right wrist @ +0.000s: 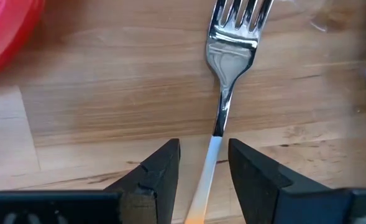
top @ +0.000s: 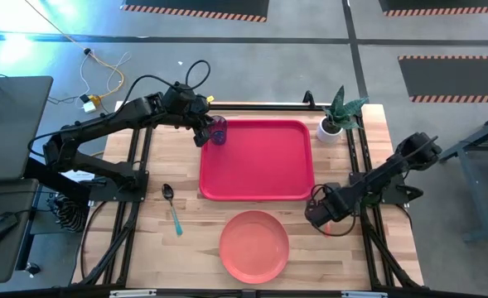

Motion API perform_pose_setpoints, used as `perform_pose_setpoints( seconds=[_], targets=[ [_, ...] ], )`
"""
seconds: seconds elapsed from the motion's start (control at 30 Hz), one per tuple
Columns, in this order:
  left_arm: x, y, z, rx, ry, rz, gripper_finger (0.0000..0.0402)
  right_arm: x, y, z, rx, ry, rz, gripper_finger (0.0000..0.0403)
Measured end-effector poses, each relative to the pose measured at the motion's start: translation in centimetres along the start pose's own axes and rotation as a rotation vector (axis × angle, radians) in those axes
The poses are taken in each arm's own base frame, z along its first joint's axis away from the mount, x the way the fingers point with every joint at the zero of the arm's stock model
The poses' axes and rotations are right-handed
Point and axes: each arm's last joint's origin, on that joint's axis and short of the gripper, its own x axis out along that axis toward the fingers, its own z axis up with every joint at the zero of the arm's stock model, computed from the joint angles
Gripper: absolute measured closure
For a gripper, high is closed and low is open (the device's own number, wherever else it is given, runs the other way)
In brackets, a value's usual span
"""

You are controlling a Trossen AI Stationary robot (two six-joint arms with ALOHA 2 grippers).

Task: Pick and place plate/cup/fork/spoon on tray
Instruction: Put the orange fork on the red serving tray to the right

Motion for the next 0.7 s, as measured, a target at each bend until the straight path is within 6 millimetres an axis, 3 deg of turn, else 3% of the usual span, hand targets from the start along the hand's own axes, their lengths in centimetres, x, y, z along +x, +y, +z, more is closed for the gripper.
perform_pose_setpoints(
  seconds=[0.17,0.47,0.7],
  targets=[
    [0.0,0.01,0.01,0.0,-0.001,0.0,0.0337,0.01,0.02,-0.01,0.004,0.007,-0.001,0.0291],
    [0.0,0.01,0.02,0.0,-0.002,0.0,0.0337,0.04,0.07,-0.03,0.028,0.007,0.004,0.0391],
    [0.0,0.01,0.02,0.0,-0.002,0.0,0.0337,0.04,0.04,-0.02,0.041,0.008,-0.001,0.0398]
  ],
)
